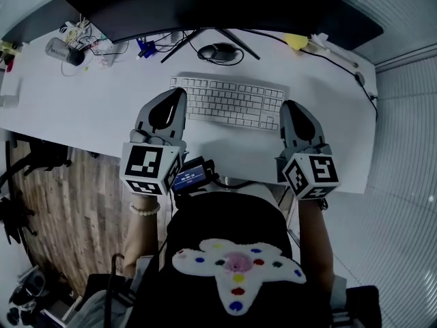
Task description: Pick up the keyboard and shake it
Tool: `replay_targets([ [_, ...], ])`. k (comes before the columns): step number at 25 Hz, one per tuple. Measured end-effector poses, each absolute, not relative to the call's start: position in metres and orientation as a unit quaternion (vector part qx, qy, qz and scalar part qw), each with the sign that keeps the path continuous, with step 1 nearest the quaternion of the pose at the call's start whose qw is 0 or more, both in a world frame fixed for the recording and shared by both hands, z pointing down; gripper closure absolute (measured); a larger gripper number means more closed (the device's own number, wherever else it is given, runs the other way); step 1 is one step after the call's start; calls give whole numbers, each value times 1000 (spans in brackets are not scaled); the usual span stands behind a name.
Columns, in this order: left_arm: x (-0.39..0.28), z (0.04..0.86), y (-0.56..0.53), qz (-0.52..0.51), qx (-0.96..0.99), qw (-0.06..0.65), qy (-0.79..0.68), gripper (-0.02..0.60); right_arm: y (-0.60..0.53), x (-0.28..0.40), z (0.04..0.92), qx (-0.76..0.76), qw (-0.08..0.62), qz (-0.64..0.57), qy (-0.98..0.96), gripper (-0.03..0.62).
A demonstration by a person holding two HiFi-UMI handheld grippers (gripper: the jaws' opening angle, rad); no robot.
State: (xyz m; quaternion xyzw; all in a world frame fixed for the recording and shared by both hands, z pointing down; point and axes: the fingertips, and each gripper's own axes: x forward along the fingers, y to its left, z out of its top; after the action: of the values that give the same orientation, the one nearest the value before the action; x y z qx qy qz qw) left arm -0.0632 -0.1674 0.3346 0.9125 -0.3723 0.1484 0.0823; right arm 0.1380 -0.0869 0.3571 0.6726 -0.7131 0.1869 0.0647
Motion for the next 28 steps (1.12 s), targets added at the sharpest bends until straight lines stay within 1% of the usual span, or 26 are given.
replay_targets([
  [4, -51, 315, -155, 142, 921, 60, -357, 565, -83, 135, 342, 669, 51, 187, -717, 546],
  [13, -40, 296, -138, 137, 931, 30, -337, 565, -72, 131, 317, 661, 45, 156, -733, 548],
  [19, -35, 295, -136, 135, 934, 30, -330, 565, -71, 128, 315, 659, 67, 147, -734, 548],
  [28, -36, 298, -136, 140, 933, 31, -331, 565, -74, 124, 316, 651, 70, 147, -741, 549],
])
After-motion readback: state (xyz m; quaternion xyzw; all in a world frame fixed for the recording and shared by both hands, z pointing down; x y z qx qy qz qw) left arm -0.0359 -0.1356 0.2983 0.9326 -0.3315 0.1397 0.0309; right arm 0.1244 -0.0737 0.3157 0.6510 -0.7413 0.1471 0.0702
